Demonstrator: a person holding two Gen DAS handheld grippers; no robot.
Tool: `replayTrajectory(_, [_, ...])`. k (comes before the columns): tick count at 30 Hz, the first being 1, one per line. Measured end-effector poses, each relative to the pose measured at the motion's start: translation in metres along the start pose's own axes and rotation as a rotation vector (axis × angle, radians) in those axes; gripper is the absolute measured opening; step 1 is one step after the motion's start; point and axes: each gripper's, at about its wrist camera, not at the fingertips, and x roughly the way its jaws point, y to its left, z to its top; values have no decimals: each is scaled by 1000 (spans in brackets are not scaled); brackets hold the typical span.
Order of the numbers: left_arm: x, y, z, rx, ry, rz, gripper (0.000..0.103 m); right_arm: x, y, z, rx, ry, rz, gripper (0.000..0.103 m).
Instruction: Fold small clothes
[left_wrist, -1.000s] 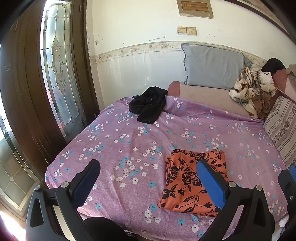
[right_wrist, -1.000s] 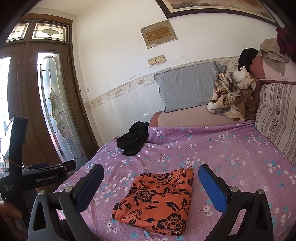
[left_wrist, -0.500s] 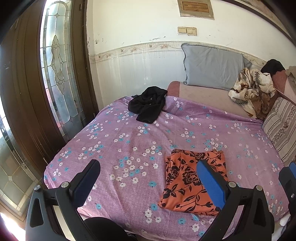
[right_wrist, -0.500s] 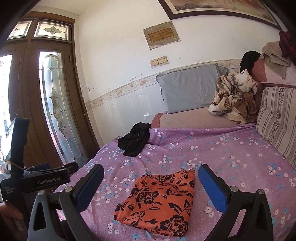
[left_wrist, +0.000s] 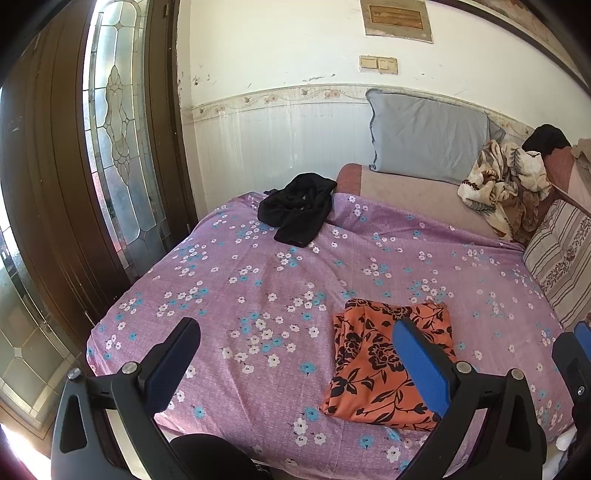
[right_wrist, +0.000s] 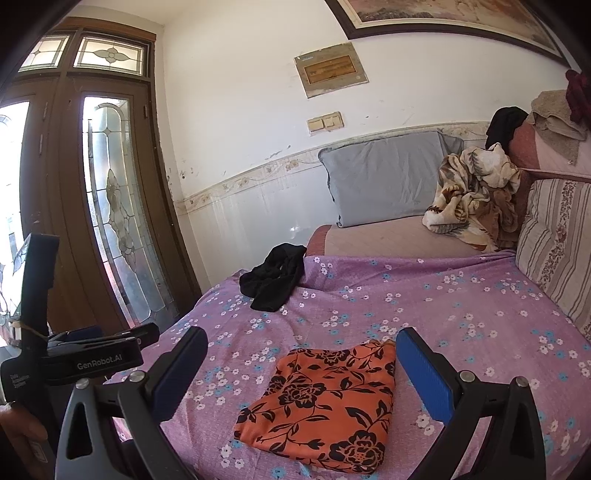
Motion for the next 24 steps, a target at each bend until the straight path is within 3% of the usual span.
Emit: replayTrajectory(24, [15,19,2,-36,11,-8,103,12,28,6,-43,1,6,103])
